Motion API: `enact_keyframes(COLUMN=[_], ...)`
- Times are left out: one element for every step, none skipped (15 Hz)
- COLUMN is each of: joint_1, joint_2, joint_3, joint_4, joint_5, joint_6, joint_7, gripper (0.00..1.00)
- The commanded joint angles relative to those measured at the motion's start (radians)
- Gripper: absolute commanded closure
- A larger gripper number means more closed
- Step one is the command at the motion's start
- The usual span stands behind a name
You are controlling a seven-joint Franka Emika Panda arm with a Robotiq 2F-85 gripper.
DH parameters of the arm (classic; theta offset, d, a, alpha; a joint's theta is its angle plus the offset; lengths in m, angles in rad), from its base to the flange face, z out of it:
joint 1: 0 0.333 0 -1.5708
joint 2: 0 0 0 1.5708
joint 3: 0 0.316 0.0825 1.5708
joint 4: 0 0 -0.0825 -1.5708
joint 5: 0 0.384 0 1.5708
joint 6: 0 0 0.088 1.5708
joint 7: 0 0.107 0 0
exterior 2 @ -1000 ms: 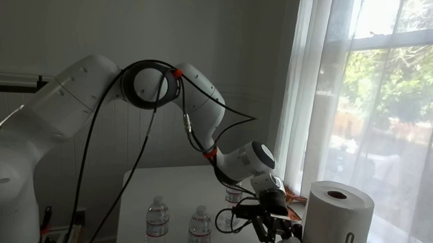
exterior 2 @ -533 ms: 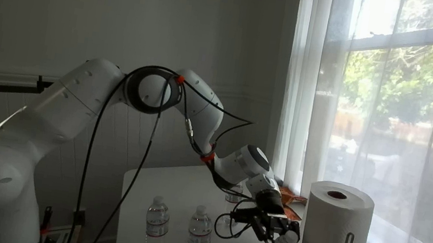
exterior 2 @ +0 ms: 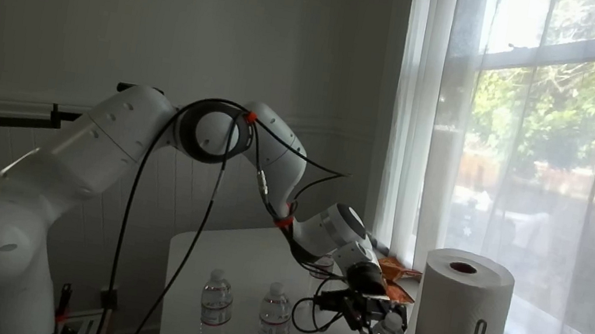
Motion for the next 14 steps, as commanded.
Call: enact_keyframes(joint_1=[0.007,0.008,0.008,0.007,0.007,0.007,0.006,0.005,0.004,0.004,0.003,0.002,0.000,-0.003], joint_2=[0.045,0.054,0.061,0.068,0.075,0.080,0.082,0.085,0.085,0.087,0.086,0.084,0.080,0.076], joint_3=[0.008,0.008,0.009,0.011,0.013,0.015,0.016,0.018,0.020,0.022,0.022,0.022,0.022,0.023], joint_4=[0.055,0.063,0.069,0.076,0.081,0.087,0.090,0.095,0.097,0.099,0.099,0.102,0.104,0.109], joint_5=[-0.046,-0.052,-0.057,-0.060,-0.064,-0.066,-0.069,-0.067,-0.064,-0.063,-0.060,-0.059,-0.059,-0.055], joint_6=[-0.077,-0.088,-0.096,-0.103,-0.109,-0.115,-0.115,-0.117,-0.113,-0.113,-0.114,-0.120,-0.126,-0.133], joint_7=[0.017,0.016,0.018,0.018,0.019,0.019,0.024,0.027,0.033,0.039,0.044,0.044,0.048,0.048], gripper=[0.79,0.79,0.79,0.79,0.79,0.68,0.29,0.27,0.23,0.15,0.08,0.00,0.00,0.00])
